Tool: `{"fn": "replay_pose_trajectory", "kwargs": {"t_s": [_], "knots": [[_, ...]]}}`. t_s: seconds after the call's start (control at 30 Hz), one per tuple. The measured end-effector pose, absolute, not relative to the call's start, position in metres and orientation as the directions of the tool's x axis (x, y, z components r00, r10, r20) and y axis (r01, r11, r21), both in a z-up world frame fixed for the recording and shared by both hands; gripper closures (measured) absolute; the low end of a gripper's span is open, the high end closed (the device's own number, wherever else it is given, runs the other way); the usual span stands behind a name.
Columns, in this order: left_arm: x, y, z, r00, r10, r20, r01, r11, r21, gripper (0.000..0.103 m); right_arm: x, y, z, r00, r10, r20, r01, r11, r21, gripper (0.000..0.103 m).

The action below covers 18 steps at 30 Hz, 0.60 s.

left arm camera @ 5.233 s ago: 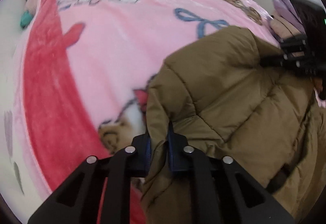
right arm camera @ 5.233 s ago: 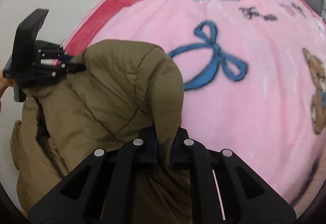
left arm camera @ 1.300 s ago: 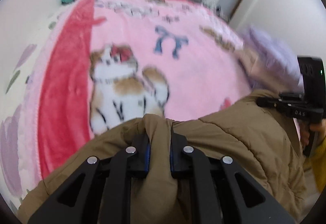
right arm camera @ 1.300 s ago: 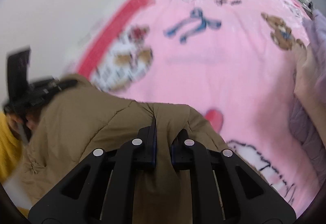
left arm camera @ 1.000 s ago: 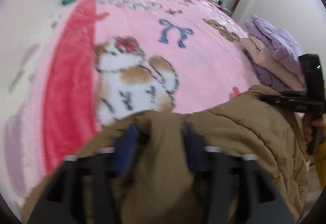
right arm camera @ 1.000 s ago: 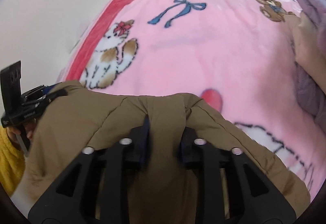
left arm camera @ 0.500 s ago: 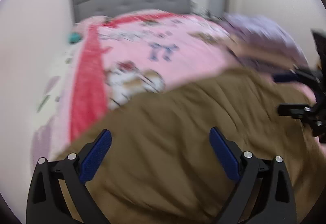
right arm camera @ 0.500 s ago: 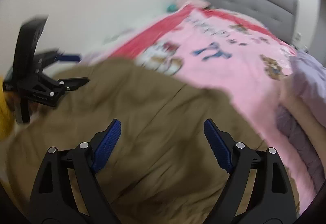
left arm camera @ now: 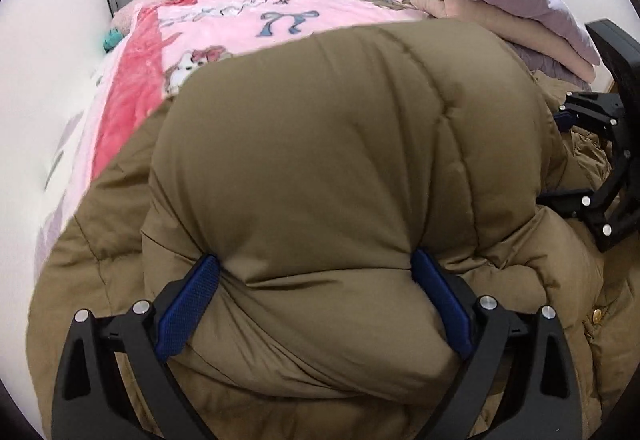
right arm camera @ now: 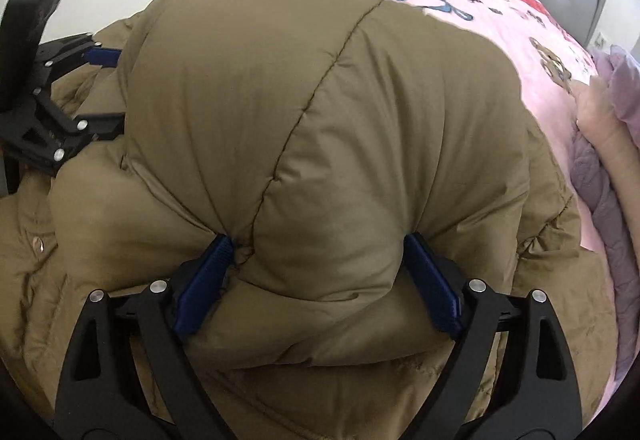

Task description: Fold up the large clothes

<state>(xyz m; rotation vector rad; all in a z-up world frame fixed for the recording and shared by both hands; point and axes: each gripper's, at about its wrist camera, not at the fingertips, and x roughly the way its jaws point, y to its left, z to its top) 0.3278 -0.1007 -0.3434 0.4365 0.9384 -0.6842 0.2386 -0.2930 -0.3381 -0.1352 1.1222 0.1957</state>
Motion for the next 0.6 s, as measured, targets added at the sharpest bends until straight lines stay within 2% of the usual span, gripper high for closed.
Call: {"fn": "replay_pose_trajectory", "kwargs": {"t_s": [0.13, 0.27, 0.37, 0.6], "knots": [[0.311, -0.091, -0.319, 0.452, -0.366, -0.813, 0.692, 0.719, 0.062, 0.008, 0.225, -0.295, -0.305, 0.495, 0.161, -0.854, -0.208, 0.976, 0.064, 0.021], [0.287, -0.084, -0.288, 0.453, -0.438, -0.776, 0.701, 0.713, 0.007, 0.008, 0.202, -0.288, -0.278, 0.561, 0.226, -0.797, -0.230, 0.967, 0.112, 0.020], [0.276, -0.091, -0.287, 0.418, -0.465, -0.781, 0.716, 0.698, -0.033, 0.008, 0.194, -0.273, -0.280, 0.553, 0.185, -0.812, -0.252, 0.967, 0.049, 0.020], [0.274, -0.105, -0.329, 0.348, -0.388, -0.854, 0.720, 0.694, -0.023, 0.008, 0.192, -0.266, -0.332, 0.438, 0.091, -0.895, -0.245, 0.969, -0.021, 0.018]]}}
